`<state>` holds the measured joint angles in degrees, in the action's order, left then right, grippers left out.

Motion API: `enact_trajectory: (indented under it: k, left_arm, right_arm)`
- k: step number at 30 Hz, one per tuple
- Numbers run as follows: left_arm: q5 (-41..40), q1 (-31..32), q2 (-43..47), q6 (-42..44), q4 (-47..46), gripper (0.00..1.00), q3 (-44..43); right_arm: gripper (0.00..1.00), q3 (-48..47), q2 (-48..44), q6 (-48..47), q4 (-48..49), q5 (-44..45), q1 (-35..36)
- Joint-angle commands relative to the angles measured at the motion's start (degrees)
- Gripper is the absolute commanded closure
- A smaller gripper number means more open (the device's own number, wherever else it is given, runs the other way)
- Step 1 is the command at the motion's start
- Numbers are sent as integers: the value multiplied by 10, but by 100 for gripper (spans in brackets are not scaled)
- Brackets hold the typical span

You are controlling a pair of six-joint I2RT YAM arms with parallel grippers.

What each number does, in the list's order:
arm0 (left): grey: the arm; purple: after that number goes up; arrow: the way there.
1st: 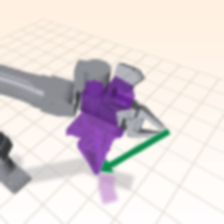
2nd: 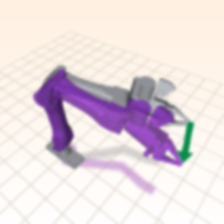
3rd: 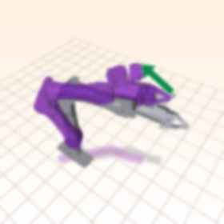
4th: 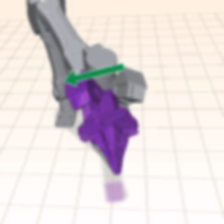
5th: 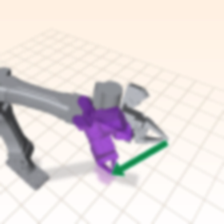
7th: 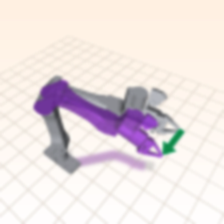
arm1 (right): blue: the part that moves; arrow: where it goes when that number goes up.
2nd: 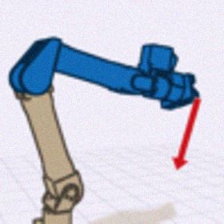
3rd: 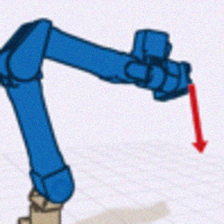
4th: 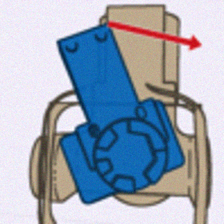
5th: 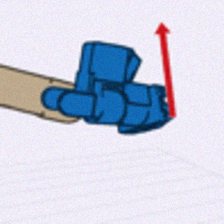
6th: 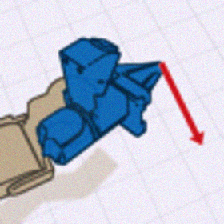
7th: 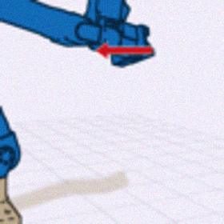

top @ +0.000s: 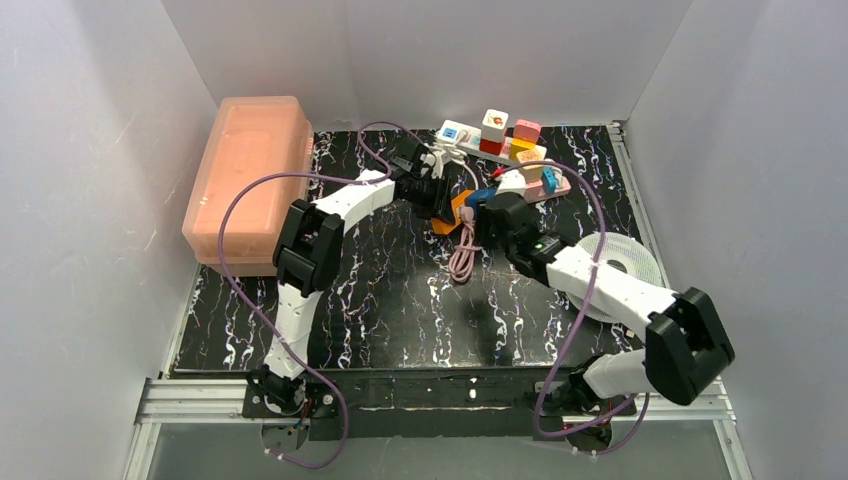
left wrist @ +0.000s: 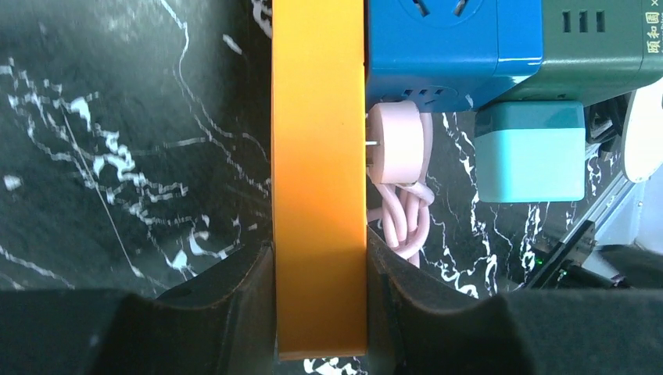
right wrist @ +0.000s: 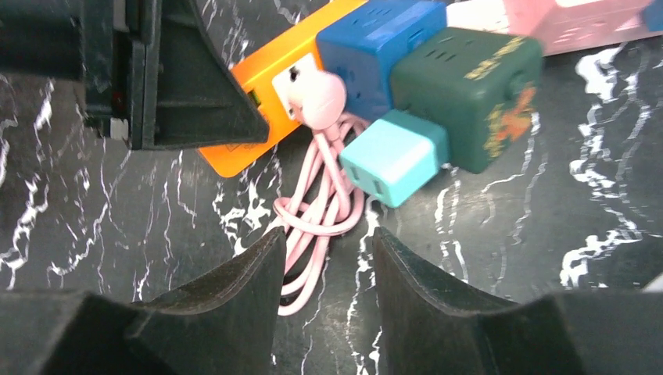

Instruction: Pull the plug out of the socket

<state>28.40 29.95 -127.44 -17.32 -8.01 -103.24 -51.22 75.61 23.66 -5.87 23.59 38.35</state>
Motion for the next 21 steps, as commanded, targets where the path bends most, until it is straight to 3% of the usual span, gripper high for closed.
enact_trajectory:
  k: [1, 8, 15, 21]
  left_arm:
    - [18, -1, 87, -30, 77, 100, 40]
    - [22, 1, 94, -8, 84, 100, 53]
    - [24, 3, 89, 2, 84, 100, 47]
    - [29, 5, 90, 12, 84, 100, 47]
  right_arm:
    - [47, -7, 47, -4, 44, 34, 48]
    - [47, 71, 82, 15, 176, 110, 100]
    - [47, 9, 201, 32, 200, 234, 98]
    - [47, -45, 291, 25, 227, 290, 92]
